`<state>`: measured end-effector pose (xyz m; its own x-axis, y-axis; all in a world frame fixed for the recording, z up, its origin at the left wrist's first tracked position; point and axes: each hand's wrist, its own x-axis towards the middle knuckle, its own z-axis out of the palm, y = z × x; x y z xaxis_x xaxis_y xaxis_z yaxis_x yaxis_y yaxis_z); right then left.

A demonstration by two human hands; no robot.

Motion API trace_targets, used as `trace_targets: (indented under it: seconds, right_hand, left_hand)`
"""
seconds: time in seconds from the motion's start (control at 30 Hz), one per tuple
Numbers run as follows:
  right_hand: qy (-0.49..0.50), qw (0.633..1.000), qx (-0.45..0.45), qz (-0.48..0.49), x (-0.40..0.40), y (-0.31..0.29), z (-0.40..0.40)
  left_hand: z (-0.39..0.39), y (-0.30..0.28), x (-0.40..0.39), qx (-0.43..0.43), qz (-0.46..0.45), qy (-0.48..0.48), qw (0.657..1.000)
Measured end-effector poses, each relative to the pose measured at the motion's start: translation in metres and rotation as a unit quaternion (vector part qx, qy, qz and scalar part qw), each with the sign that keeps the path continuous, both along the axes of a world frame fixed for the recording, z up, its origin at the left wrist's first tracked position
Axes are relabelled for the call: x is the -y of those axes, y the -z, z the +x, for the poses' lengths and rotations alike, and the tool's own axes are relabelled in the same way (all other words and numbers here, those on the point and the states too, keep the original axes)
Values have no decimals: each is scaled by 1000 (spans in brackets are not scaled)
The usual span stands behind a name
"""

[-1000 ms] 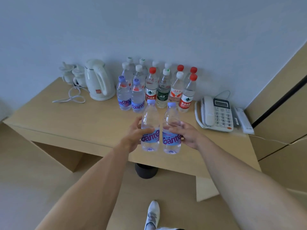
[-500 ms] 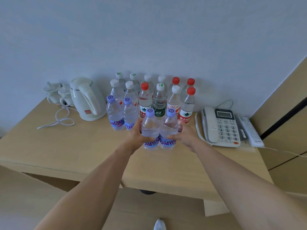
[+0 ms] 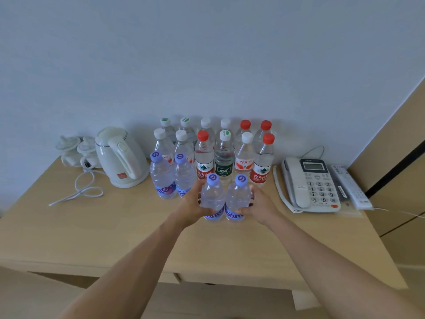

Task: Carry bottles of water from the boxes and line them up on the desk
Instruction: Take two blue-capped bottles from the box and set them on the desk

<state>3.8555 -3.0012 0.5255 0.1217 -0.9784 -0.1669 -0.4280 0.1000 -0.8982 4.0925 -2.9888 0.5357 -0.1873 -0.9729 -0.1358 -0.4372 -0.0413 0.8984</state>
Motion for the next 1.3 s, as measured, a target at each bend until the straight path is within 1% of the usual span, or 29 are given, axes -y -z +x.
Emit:
trace_targets:
  seconds: [0.1,0.2,0.27,0.37,0.47,0.77,0.93,1.0,1.3]
  right_hand:
    - [-1,1000,-9,-13,-2,-11,1]
    - [-18,997,-30,-66,3,-26,1]
    - [-23,993,-52,-106,6,-35,3]
    - [-20,986,-91,-136,9,-45,6]
    - [-14,984,-106,-145,9,-46,8]
    - [10,985,-80,-150,1,-40,9]
    - [22,988,-66,-139,-4,-41,10]
    - [23,988,-61,-138,-6,-41,10]
    - [41,985,-67,-152,-12,-43,13]
  left_hand:
    - [5,-19,0,98,-44,24,994]
    - [8,-51,3,201,-139,18,969]
    - [6,-73,7,236,-184,32,954]
    - [-3,-96,13,288,-198,64,935]
    - [-13,-100,18,361,-196,89,907]
    - [-23,-107,42,434,-201,108,872]
    - [-29,-117,63,504,-212,96,831]
    - [-29,-120,70,519,-214,87,823]
    - [-21,-126,87,501,-192,88,839]
